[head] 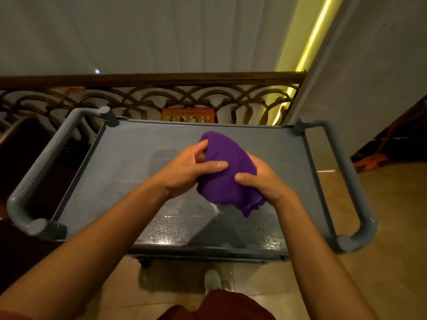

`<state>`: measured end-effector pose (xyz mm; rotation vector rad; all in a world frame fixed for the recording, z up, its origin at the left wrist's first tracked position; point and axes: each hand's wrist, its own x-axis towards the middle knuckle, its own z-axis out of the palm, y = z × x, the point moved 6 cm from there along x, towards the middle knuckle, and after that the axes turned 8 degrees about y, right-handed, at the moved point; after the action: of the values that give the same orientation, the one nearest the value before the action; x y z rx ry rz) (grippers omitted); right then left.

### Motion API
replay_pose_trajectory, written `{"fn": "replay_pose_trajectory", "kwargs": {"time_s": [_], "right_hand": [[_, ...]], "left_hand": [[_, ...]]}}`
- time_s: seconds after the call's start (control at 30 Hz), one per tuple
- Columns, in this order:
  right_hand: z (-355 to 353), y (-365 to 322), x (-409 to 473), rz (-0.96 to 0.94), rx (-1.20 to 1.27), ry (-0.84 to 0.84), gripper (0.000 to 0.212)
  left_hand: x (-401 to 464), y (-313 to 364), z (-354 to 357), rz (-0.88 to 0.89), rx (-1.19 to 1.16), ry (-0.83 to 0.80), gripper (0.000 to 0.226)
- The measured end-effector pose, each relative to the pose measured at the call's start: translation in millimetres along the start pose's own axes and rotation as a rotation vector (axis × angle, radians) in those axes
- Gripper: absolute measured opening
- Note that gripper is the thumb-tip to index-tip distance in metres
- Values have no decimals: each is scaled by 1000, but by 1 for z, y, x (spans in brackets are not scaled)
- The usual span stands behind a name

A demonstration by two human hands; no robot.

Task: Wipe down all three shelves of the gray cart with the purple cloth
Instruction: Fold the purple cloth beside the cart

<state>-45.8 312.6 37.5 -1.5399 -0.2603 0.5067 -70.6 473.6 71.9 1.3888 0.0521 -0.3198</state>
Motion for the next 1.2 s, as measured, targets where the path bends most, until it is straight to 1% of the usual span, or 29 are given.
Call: {"fn": "replay_pose_trajectory", "kwargs": {"time_s": [0.1, 0.17, 0.23, 0.3, 0.33, 0.37, 0.4, 0.43, 0.47, 0.5, 0.53, 0.57, 0.6, 0.67, 0.73, 0.8, 0.83, 0.87, 0.9, 0.93, 0.97, 1.0, 1.03, 1.07, 1.13, 1.2], "right_hand": [[-10, 5, 11, -24, -19, 66, 80], [-21, 2, 19, -35, 15, 103, 88], [-29, -3, 23, -38, 32, 137, 91], [-38, -10, 26, -54, 64, 169, 88], [-39, -11, 25, -62, 110, 154, 84], [-40, -12, 24, -64, 191, 122, 80], [-39, -13, 23, -63, 294, 86, 77], [-37, -14, 22, -61, 392, 49, 75], [-35, -15, 20, -57, 459, 18, 74], [-31, -15, 19, -54, 485, -14, 74], [-29, -15, 19, -55, 480, -30, 76], [-29, -15, 18, -52, 475, -30, 78], [-30, -12, 18, -47, 480, -2, 80], [-36, 4, 13, -21, 563, 149, 82], [-31, 28, 5, 53, 794, 264, 85], [-7, 50, 1, 187, 1061, 271, 91], [6, 58, 1, 242, 1139, 292, 91], [13, 69, 1, 329, 1118, 399, 85], [18, 79, 5, 424, 1111, 429, 75], [26, 83, 6, 478, 1254, 317, 67], [29, 89, 7, 494, 1317, 285, 66], [34, 85, 9, 465, 1243, 290, 82], [25, 88, 9, 418, 1130, 428, 99], [18, 78, 6, 239, 1082, 452, 106], [15, 58, 11, 108, 1141, 359, 112], [18, 44, 16, 54, 1053, 292, 121]], "left_hand": [[14, 12, -15, 15, 199, 106, 44], [22, 15, -29, 35, 345, 258, 43], [23, 18, -43, 79, 407, 444, 54], [24, 23, -49, 205, 422, 529, 73], [25, 24, -51, 264, 443, 528, 83], [28, 23, -49, 285, 460, 486, 93], [33, 19, -45, 257, 436, 407, 102], [37, 10, -38, 180, 357, 304, 109], [40, 0, -28, 74, 217, 198, 114], [41, -10, -18, -29, 75, 103, 113], [43, -16, -10, -92, -27, 46, 106], [45, -20, -4, -111, -56, 34, 93], [47, -20, -4, -89, -55, 76, 77], [51, -16, -9, -29, -85, 167, 53], [54, -13, -11, -33, -202, 150, 43], [55, -13, -5, -57, -318, 78, 39], [54, -13, -1, -59, -338, 55, 38], [54, -13, 1, -58, -321, 45, 39], [54, -13, 1, -39, -264, 64, 42], [54, -12, -3, 1, -160, 113, 44], [54, -8, -10, 68, -26, 181, 46], [54, -4, -18, 148, 114, 255, 47], [53, 1, -25, 223, 232, 329, 48], [51, 4, -31, 274, 310, 401, 49], [48, 3, -43, 320, 376, 496, 53], [48, -5, -48, 304, 407, 510, 55]]}}
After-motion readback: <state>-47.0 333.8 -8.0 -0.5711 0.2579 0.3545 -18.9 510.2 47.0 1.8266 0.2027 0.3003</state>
